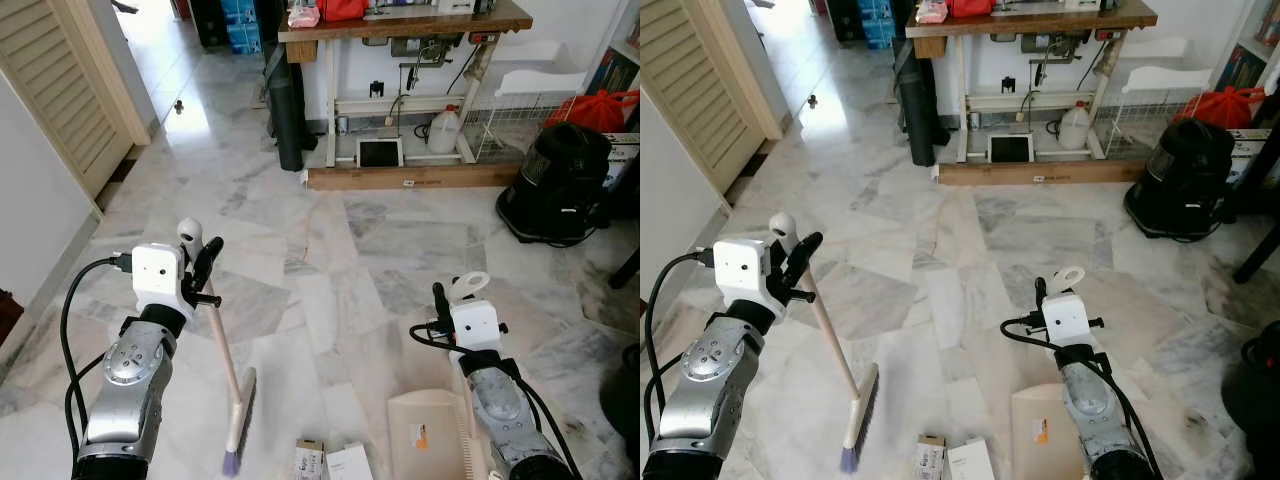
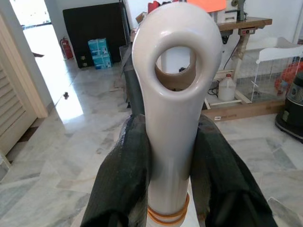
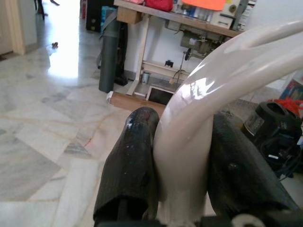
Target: Sweep floor
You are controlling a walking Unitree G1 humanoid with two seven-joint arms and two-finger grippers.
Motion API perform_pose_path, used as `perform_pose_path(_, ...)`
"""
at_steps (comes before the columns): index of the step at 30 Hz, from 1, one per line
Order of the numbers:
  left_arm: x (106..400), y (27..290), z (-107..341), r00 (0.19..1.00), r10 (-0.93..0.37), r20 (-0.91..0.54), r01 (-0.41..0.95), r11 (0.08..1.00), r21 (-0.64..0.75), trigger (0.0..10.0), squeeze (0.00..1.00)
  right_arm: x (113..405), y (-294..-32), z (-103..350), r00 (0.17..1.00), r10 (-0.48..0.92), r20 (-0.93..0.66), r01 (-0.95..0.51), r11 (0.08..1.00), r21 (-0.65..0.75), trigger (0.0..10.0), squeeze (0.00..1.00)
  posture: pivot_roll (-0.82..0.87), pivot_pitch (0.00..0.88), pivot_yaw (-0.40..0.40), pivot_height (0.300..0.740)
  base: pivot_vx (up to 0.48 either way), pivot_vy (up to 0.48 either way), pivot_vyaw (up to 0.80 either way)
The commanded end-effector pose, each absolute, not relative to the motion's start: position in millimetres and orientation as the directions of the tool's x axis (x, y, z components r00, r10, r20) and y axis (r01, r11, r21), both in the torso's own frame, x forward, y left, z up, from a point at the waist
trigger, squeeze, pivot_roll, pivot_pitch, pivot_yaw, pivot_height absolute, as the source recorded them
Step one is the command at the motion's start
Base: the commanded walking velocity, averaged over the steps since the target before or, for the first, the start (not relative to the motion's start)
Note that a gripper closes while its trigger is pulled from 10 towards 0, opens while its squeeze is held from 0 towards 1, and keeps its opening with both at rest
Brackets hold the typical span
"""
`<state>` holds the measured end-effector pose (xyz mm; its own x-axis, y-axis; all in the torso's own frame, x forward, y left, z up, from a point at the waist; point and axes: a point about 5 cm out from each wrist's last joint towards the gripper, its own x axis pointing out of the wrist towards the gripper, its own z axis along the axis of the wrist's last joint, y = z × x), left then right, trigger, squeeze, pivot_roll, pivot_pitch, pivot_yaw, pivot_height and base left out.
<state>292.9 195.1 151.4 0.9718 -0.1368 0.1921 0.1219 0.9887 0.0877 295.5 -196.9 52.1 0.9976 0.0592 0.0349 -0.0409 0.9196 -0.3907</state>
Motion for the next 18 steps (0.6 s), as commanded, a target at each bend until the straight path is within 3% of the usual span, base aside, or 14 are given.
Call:
perform_pose_path(1,290.3,201.0,164.7,0.963,-0.124,0.238,0.1,0.989,0.108,10.0,0.0,301.2,-191.7,58.3,0.993,0.101,0.059,-0.066,0.903,-0.424,10.0,0.0,0.03,0.123,0.068,0.74,0.0,0.0,0.0)
perform_pose_path(10,287.5,201.5,165.7,0.962,-0.117,0.245,0.094,0.99,0.102,10.0,0.0,303.0,-197.0,71.2,0.985,0.038,0.166,0.036,0.905,-0.425,10.0,0.0,0.03,0.108,0.07,0.74,0.0,0.0,0.0)
perform_pose_path(18,285.9,201.6,168.8,0.959,-0.135,0.25,0.11,0.987,0.114,10.0,0.0,302.7,-190.0,65.3,0.988,0.043,0.15,0.024,0.908,-0.418,10.0,0.0,0.03,0.109,0.09,0.74,0.0,0.0,0.0)
